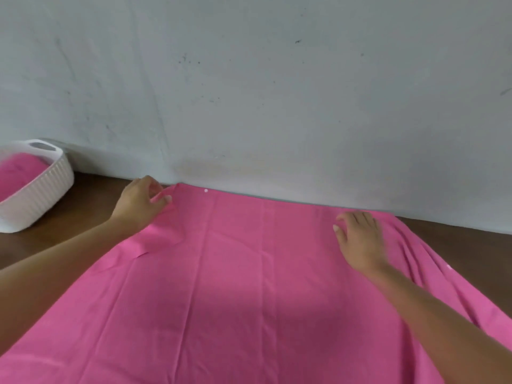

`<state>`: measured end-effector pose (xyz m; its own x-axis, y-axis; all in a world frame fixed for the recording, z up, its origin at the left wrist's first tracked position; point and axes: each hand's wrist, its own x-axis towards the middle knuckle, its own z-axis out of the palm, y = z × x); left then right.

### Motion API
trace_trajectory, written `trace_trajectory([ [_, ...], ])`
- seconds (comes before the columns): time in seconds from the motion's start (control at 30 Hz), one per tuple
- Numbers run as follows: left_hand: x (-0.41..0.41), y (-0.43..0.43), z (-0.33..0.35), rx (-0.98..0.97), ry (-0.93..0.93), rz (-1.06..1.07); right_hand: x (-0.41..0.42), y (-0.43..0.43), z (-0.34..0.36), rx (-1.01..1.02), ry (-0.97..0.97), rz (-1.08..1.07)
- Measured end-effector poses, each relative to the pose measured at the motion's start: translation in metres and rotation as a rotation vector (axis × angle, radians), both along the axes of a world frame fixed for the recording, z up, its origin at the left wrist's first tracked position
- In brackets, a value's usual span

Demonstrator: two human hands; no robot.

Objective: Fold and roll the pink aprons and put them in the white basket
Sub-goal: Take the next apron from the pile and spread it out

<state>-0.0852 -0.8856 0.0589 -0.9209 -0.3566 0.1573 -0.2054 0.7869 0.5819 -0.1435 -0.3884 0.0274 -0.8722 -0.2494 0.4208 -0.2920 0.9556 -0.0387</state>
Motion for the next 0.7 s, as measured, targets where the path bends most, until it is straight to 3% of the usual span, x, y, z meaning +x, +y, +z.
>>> trace_trajectory([
  [0.23,0.06,-0.01,-0.021,0.053,-0.098,0.012,0.07,-0.097,0.002,-0.187,-0.222,0.139],
  [0.37,0.077,-0.002,-0.034,0.091,-0.133,0.021,0.098,-0.138,-0.005,-0.185,-0.336,0.209],
  [0.7,0.093,0.001,-0.057,-0.077,-0.023,-0.078,0.06,-0.29,0.03,-0.139,-0.527,0.443],
])
